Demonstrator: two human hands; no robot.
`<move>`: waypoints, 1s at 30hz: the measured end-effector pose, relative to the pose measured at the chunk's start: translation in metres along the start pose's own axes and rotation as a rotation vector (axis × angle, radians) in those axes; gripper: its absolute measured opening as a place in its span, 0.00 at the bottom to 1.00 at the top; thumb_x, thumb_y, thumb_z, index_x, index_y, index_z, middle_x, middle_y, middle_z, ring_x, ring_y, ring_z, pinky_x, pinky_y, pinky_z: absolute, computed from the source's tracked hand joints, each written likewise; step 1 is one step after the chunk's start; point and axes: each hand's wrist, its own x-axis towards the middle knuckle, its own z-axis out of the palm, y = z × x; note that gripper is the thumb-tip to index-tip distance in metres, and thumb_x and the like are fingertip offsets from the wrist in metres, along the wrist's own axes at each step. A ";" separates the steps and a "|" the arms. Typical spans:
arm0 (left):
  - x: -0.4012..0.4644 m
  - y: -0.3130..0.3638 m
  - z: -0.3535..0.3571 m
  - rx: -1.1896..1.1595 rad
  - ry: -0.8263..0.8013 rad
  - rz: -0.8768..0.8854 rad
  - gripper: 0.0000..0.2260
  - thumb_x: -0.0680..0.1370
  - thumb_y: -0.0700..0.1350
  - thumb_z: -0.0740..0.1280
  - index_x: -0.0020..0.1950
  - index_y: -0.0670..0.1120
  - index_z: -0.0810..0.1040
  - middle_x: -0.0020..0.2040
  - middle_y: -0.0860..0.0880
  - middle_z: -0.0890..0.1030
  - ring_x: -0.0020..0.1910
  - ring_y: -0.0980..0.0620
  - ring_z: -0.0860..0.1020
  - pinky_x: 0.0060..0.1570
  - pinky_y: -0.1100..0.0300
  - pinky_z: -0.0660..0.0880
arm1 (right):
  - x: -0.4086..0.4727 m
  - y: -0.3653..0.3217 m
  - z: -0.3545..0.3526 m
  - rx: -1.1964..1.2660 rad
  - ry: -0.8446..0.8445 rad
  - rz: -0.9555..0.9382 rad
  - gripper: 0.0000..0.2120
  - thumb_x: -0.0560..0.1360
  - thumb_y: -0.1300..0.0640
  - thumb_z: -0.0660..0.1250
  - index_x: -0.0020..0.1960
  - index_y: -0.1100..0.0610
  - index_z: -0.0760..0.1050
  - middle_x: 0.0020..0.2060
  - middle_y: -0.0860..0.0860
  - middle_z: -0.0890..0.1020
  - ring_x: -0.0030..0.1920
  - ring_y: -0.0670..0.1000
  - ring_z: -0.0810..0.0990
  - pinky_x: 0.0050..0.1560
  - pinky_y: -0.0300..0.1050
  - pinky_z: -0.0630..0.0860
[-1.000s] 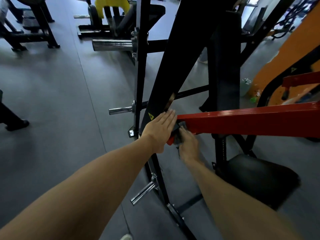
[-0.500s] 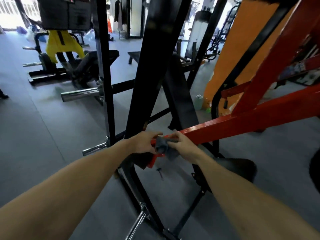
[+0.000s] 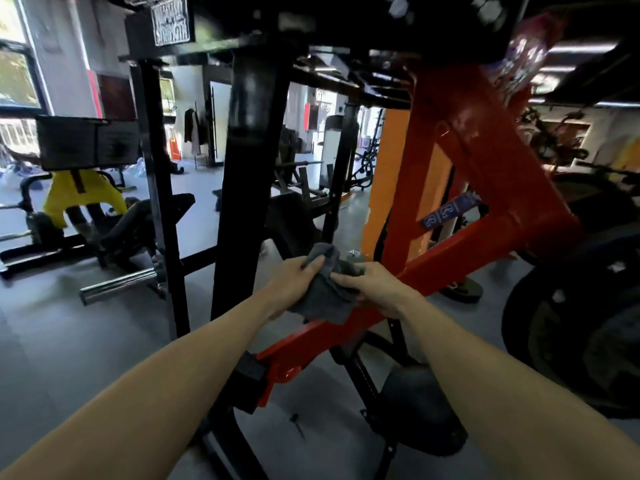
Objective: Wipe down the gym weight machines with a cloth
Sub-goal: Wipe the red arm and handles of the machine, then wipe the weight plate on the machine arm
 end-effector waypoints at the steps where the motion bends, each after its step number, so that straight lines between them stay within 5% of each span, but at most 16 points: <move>1: -0.001 0.012 0.006 -0.043 0.005 0.008 0.19 0.84 0.58 0.62 0.51 0.45 0.83 0.46 0.44 0.86 0.46 0.45 0.84 0.55 0.44 0.80 | -0.004 -0.003 -0.010 0.022 0.048 -0.026 0.13 0.78 0.54 0.73 0.58 0.61 0.82 0.48 0.53 0.87 0.46 0.46 0.86 0.48 0.42 0.82; 5: -0.008 0.049 0.031 -0.147 -0.114 0.024 0.13 0.80 0.52 0.71 0.50 0.41 0.83 0.40 0.49 0.87 0.41 0.53 0.86 0.38 0.62 0.81 | -0.020 -0.006 -0.047 0.030 0.078 -0.017 0.14 0.78 0.52 0.72 0.58 0.60 0.82 0.50 0.56 0.87 0.51 0.53 0.86 0.54 0.51 0.82; 8: -0.013 0.050 0.053 0.030 -0.162 0.019 0.10 0.76 0.45 0.76 0.43 0.39 0.81 0.35 0.47 0.83 0.29 0.61 0.81 0.29 0.69 0.73 | -0.033 0.009 -0.067 -0.093 0.131 0.049 0.09 0.79 0.54 0.71 0.49 0.60 0.81 0.40 0.55 0.85 0.41 0.50 0.85 0.40 0.45 0.79; 13: -0.019 0.054 0.082 0.010 -0.156 0.010 0.07 0.80 0.43 0.72 0.50 0.38 0.81 0.39 0.45 0.82 0.34 0.56 0.80 0.35 0.63 0.75 | -0.056 0.017 -0.084 0.117 0.190 0.132 0.24 0.78 0.38 0.68 0.56 0.59 0.83 0.49 0.56 0.87 0.50 0.55 0.86 0.55 0.53 0.82; 17: -0.023 0.085 0.095 -0.180 -0.118 0.085 0.05 0.82 0.46 0.69 0.52 0.45 0.81 0.42 0.47 0.86 0.40 0.54 0.85 0.40 0.60 0.79 | -0.077 0.002 -0.103 0.067 0.163 0.113 0.36 0.62 0.31 0.79 0.50 0.63 0.79 0.44 0.61 0.82 0.45 0.61 0.82 0.44 0.50 0.76; 19: -0.023 0.100 0.104 -0.262 -0.167 0.078 0.09 0.82 0.48 0.68 0.58 0.44 0.81 0.47 0.46 0.87 0.47 0.50 0.86 0.48 0.56 0.81 | -0.087 -0.003 -0.117 0.087 0.174 0.087 0.35 0.61 0.36 0.82 0.50 0.63 0.80 0.43 0.62 0.81 0.45 0.60 0.81 0.43 0.53 0.77; 22: -0.021 0.114 0.110 -0.320 -0.288 0.046 0.14 0.81 0.52 0.70 0.61 0.44 0.81 0.53 0.46 0.87 0.54 0.48 0.85 0.60 0.48 0.79 | -0.099 -0.008 -0.133 0.235 0.166 0.091 0.21 0.73 0.52 0.78 0.59 0.64 0.81 0.51 0.58 0.87 0.54 0.57 0.86 0.58 0.55 0.82; 27: -0.021 0.137 0.123 -0.079 -0.353 0.115 0.12 0.73 0.47 0.79 0.53 0.45 0.84 0.43 0.50 0.87 0.42 0.54 0.86 0.40 0.62 0.80 | -0.117 -0.006 -0.161 0.351 0.343 0.104 0.09 0.79 0.63 0.65 0.55 0.65 0.82 0.43 0.60 0.85 0.40 0.56 0.84 0.35 0.47 0.80; 30: -0.022 0.150 0.135 -0.098 -0.325 0.110 0.11 0.72 0.42 0.79 0.53 0.43 0.85 0.44 0.47 0.87 0.43 0.52 0.86 0.40 0.61 0.81 | -0.133 -0.010 -0.179 0.338 0.416 0.056 0.10 0.77 0.69 0.62 0.51 0.66 0.81 0.42 0.63 0.82 0.36 0.56 0.81 0.31 0.45 0.77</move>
